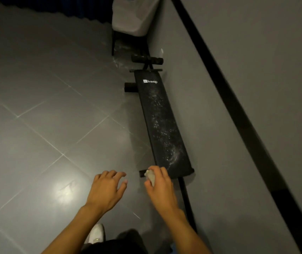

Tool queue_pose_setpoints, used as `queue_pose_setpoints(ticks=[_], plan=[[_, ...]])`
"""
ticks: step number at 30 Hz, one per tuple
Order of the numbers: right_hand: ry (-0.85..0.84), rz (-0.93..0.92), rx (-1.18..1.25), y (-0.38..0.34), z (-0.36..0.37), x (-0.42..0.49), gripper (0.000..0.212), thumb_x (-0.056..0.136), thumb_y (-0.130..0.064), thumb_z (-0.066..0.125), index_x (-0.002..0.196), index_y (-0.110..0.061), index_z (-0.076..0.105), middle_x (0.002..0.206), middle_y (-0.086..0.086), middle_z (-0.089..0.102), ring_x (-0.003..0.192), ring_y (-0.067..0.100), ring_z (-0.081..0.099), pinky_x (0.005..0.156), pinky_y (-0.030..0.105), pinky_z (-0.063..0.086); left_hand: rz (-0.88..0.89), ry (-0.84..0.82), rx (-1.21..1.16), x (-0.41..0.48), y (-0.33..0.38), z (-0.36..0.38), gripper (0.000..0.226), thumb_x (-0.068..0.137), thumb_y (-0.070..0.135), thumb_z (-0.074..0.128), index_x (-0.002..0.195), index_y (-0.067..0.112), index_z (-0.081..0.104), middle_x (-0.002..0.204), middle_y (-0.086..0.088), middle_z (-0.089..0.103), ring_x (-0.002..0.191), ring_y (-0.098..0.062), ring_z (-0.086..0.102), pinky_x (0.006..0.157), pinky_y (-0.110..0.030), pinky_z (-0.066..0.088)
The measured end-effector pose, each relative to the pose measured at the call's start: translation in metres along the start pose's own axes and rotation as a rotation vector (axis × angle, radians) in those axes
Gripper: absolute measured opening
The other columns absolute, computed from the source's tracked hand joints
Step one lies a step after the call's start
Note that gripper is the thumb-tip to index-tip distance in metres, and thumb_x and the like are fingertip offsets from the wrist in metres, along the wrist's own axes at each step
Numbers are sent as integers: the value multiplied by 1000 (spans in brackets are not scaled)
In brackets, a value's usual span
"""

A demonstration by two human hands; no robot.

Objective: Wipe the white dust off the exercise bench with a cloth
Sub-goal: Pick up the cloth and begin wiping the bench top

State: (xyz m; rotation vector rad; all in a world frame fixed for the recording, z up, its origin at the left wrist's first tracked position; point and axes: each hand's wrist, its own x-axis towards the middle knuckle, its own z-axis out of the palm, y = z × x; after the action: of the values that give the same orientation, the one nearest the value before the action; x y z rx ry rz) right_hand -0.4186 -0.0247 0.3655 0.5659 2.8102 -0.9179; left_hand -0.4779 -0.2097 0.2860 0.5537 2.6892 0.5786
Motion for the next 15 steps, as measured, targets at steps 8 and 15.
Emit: queue_pose_setpoints(ticks=[8,15], plan=[[-41,-55,-56,-35,4,155,32,100,-29,55,131,-24,52,125,0,49,101,16,59,84,25,52,-67,-23,18,138,-30,-60,71,93,68,15,136,35,61,139,3,63,128,-22,57,111,-41,39],[1,-109,-9,-52,-21,326,32,99,-31,60,129,-22,59,120,0,62,99,11,62,83,17,50,-54,-36,57,302,-36,-123,79,90,71,6,143,37,53,145,5,58,133,-19,53,115,-40,34]])
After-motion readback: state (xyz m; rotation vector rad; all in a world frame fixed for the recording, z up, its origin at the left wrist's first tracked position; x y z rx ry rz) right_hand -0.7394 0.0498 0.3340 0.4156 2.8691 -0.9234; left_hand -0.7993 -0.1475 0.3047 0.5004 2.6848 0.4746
